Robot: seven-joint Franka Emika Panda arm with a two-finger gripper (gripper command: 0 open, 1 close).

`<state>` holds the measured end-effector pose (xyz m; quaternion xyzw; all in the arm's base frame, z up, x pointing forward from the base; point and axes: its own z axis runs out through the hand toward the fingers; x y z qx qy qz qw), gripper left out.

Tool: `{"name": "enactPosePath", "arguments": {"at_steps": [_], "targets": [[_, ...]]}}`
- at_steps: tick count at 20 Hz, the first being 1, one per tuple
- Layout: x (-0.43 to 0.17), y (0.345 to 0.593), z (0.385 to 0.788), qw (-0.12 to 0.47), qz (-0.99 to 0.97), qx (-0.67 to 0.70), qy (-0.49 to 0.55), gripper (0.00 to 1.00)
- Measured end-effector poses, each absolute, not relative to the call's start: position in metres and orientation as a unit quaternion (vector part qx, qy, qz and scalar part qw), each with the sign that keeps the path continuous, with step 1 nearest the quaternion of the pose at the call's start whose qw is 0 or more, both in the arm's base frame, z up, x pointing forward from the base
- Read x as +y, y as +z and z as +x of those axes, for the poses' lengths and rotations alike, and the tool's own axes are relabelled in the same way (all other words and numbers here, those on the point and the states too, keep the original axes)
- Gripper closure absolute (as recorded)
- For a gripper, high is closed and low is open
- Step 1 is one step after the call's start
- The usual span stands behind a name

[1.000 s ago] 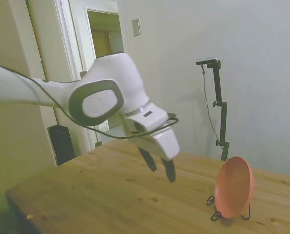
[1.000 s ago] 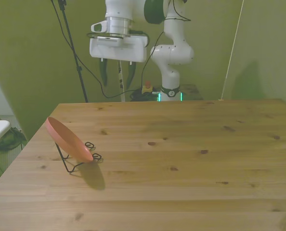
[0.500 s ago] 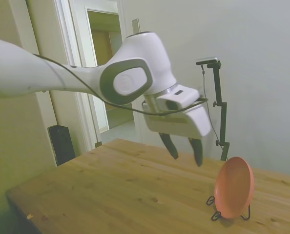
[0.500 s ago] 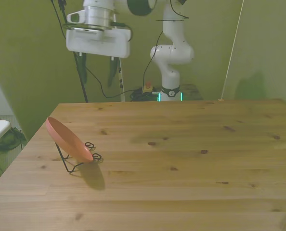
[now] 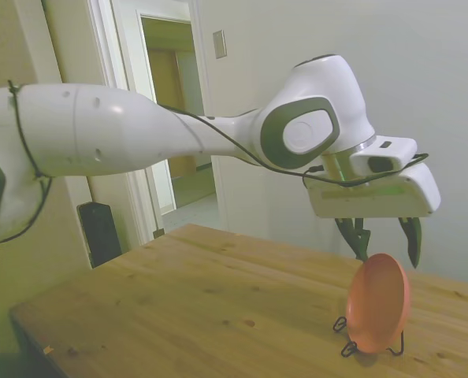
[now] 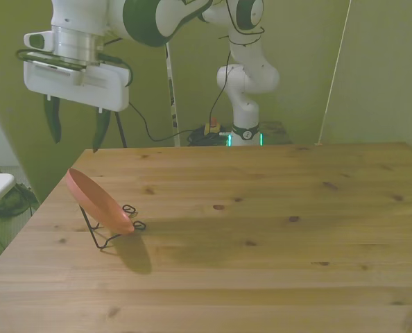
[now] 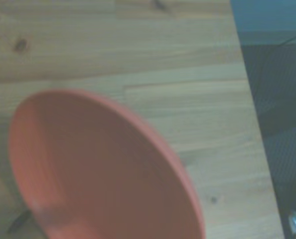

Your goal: Unload the plate

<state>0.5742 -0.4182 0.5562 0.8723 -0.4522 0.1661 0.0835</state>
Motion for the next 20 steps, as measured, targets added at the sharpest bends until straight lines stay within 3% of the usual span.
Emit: {"name": "enactPosePath", "arguments": {"at_steps": [9, 16, 17, 20], "targets": [[-0.432, 0.536, 0.584, 0.105, 0.899, -0.39, 0.168, 0.0], [-0.426, 0.505, 0.59, 0.105, 0.913, -0.349, 0.182, 0.0], [-0.425, 0.503, 0.59, 0.106, 0.915, -0.343, 0.185, 1.0], [-0.423, 0.498, 0.589, 0.105, 0.916, -0.335, 0.194, 1.0]]}}
